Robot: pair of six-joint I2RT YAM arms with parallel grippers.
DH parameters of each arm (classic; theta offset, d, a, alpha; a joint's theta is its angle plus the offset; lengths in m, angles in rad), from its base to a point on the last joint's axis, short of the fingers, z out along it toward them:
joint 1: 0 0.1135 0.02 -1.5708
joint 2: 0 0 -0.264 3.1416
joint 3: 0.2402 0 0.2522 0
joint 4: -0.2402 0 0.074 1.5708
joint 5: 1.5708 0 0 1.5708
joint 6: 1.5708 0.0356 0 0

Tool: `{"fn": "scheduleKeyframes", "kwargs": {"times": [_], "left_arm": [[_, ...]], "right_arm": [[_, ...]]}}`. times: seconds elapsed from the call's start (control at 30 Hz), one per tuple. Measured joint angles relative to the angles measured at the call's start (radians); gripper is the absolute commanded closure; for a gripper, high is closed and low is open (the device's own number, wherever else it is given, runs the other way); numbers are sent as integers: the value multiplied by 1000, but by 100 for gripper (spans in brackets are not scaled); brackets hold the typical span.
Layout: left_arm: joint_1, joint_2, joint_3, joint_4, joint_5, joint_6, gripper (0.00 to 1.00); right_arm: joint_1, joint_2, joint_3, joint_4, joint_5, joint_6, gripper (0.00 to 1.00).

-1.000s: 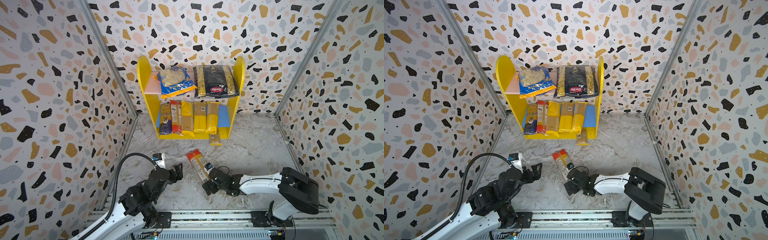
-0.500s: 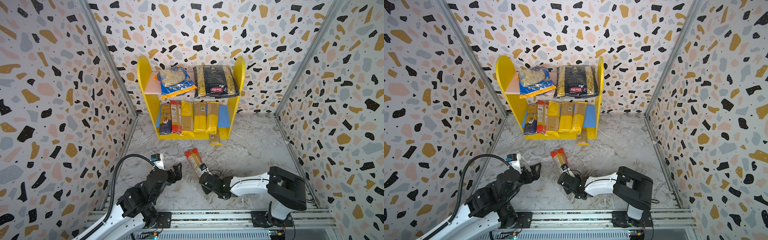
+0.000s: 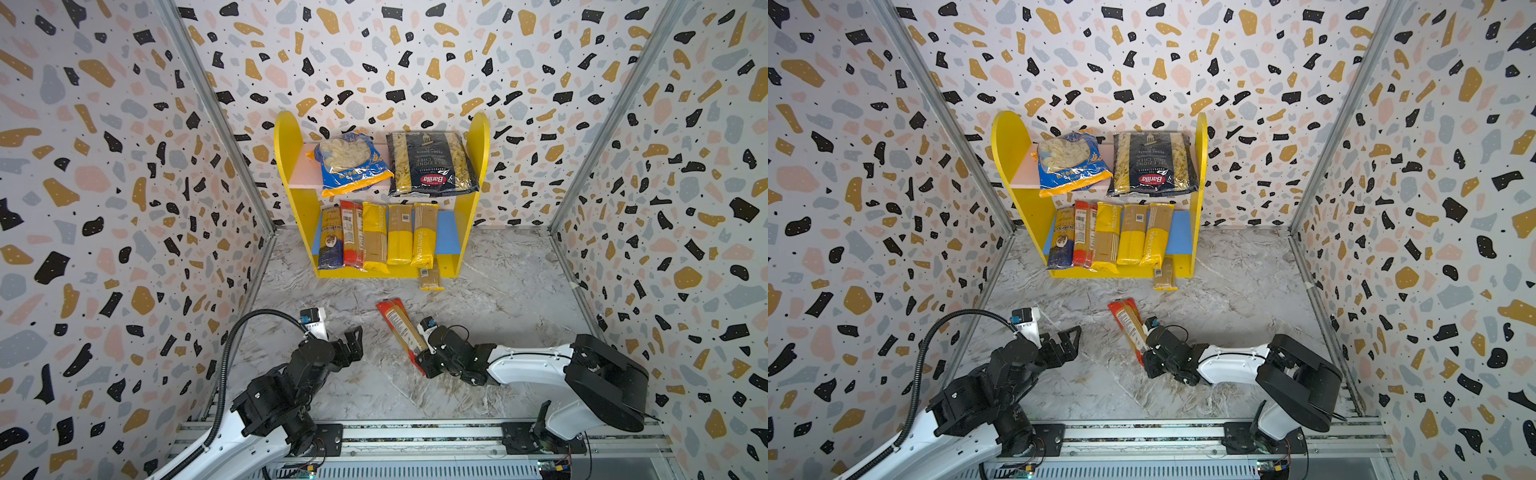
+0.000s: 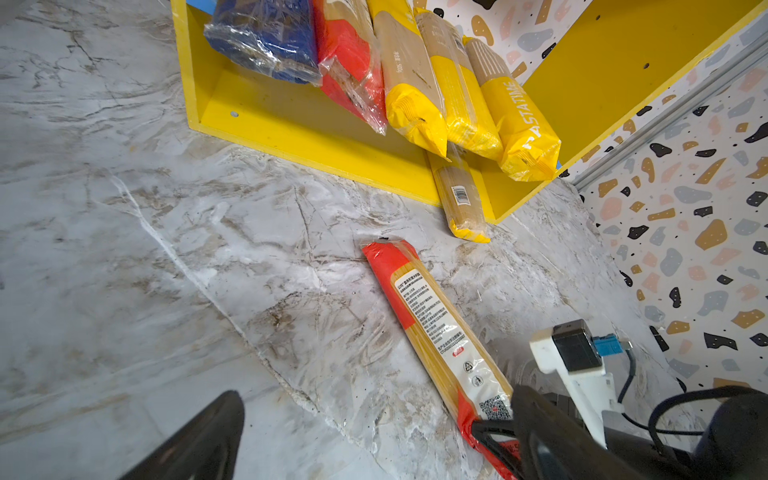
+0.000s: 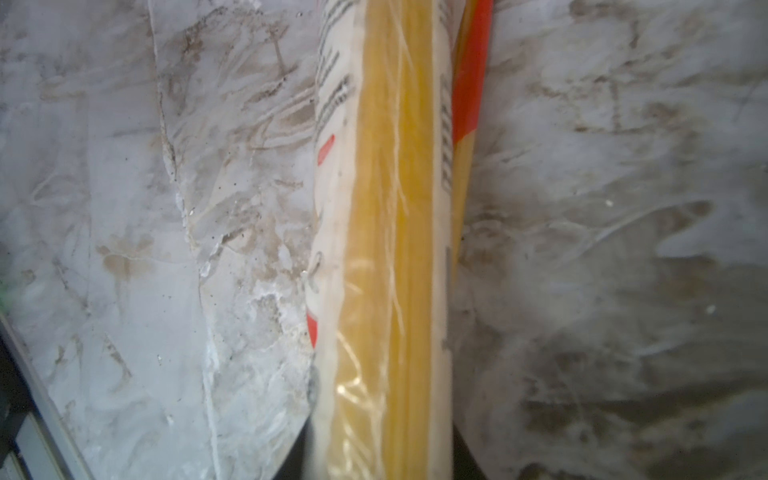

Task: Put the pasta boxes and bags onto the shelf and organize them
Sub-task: 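Close the right gripper on the red-topped pack and lift its end, then carry the red-topped pack to the lower shelf front with the right gripper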

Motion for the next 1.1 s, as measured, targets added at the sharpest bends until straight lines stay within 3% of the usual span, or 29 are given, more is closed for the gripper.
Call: {"fn": "scheduleKeyframes", "kwargs": {"times": [0.5,0.77,1.1], "left_arm": [[0,4,66,-18,-59,7,0],[0,21,68,-37,-80,7,0],[0,46,113,-53,-114,11,0]], "right_arm": [[-114,197,165,110,-25,46,91],[-131,231,190,161,-4,64,91],[-146,361,342,175,-11,63,90]]}}
